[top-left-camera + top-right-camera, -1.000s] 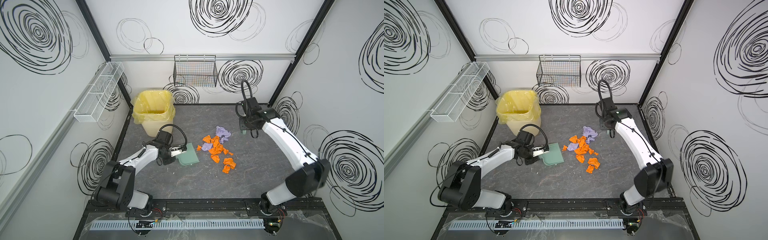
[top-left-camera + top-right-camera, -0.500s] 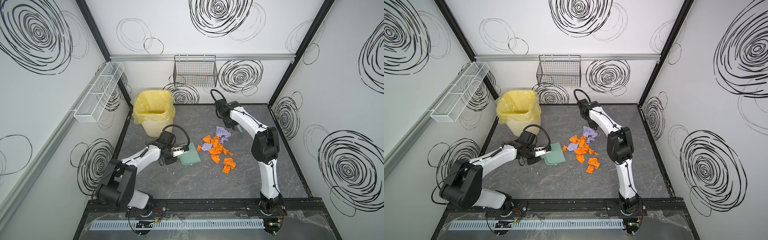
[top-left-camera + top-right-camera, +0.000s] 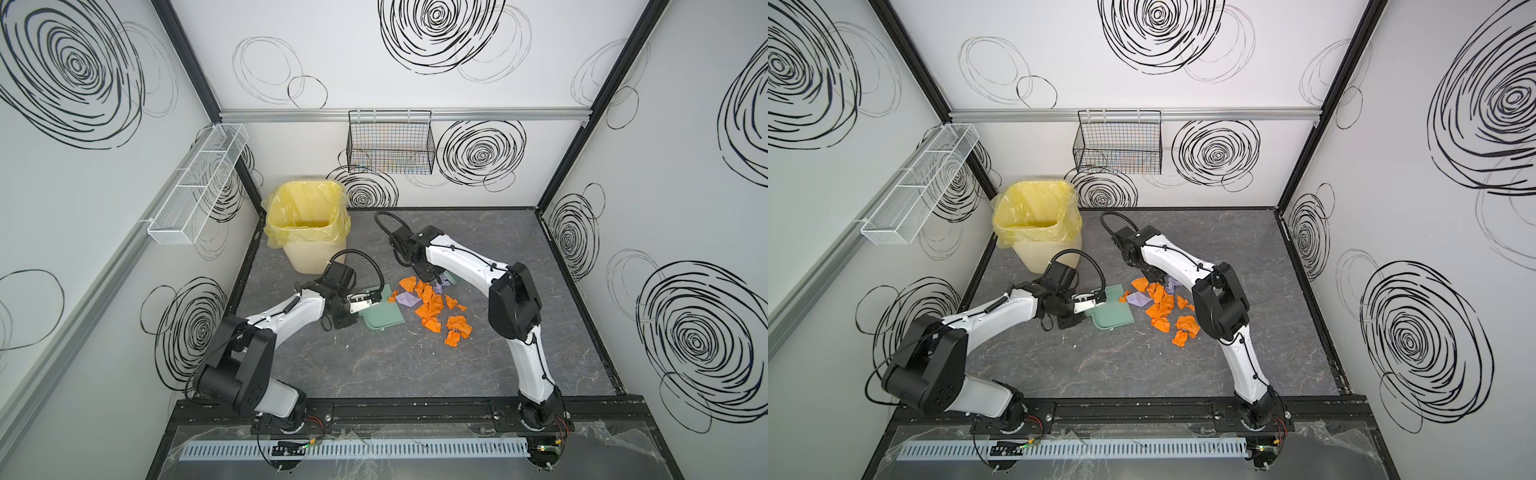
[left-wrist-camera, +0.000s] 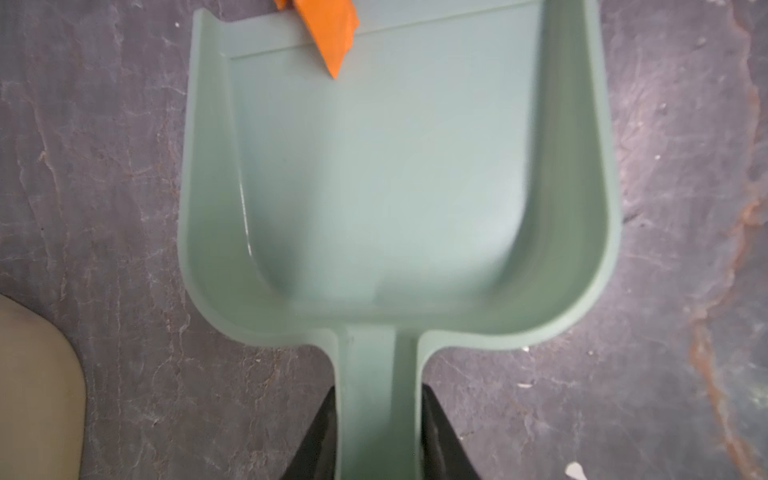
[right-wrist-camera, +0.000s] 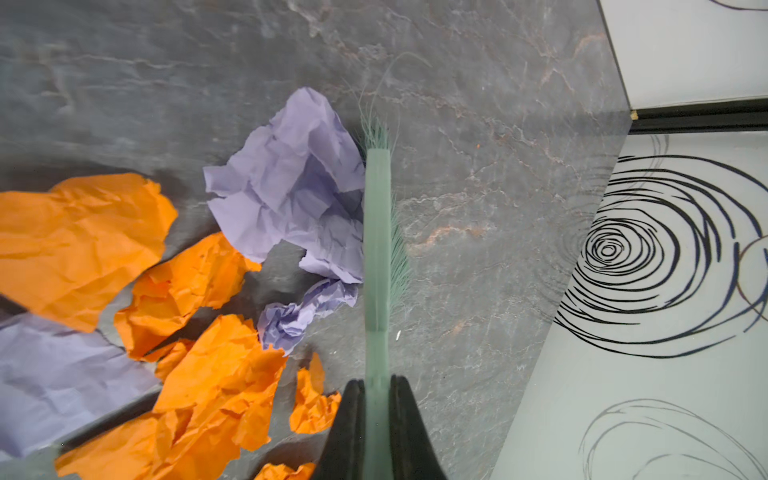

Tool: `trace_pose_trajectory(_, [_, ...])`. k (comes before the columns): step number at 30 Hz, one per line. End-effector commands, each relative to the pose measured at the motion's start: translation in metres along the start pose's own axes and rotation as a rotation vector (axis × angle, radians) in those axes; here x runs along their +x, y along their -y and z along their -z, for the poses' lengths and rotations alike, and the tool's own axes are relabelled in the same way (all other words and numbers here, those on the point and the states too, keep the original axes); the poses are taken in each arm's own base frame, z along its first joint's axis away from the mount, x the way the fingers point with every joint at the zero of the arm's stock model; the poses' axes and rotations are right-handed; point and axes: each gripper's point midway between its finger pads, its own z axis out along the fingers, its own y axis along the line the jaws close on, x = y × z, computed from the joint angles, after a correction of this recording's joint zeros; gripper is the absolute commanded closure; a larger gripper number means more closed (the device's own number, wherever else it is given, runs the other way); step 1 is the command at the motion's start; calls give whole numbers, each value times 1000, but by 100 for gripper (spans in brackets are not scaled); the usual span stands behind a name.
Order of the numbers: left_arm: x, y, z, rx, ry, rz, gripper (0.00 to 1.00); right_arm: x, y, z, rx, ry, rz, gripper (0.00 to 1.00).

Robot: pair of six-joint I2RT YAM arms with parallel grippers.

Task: Sweep away the paper scraps from the table
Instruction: 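Sweep the far scraps with the right gripper's brush into the dustpan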

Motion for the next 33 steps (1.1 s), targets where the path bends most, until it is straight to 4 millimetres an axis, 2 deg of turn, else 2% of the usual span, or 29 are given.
trace_pose_trajectory(1, [-2, -3, -3, -13, -15, 1, 100, 12, -20, 22, -109, -16, -6, 100])
trace_pose_trajectory(7, [-5, 1, -7, -11, -23, -9, 100, 12, -50, 46, -240, 10, -23, 100])
trace_pose_trajectory(12, [-7, 0, -9, -12, -28, -11, 100, 10, -74, 74, -359, 41, -10, 100])
trace_pose_trajectory(24, [-10, -2, -15, -12, -32, -9, 100, 16, -110, 119, -567, 77, 35, 100])
trace_pose_trajectory(29, [-11, -3, -15, -11, -26, -5, 100, 18, -107, 140, -609, 112, 32, 100])
trace_pose_trajectory(33, [-12, -2, -15, -9, -20, -5, 100, 20, -81, 148, -553, 136, -12, 100])
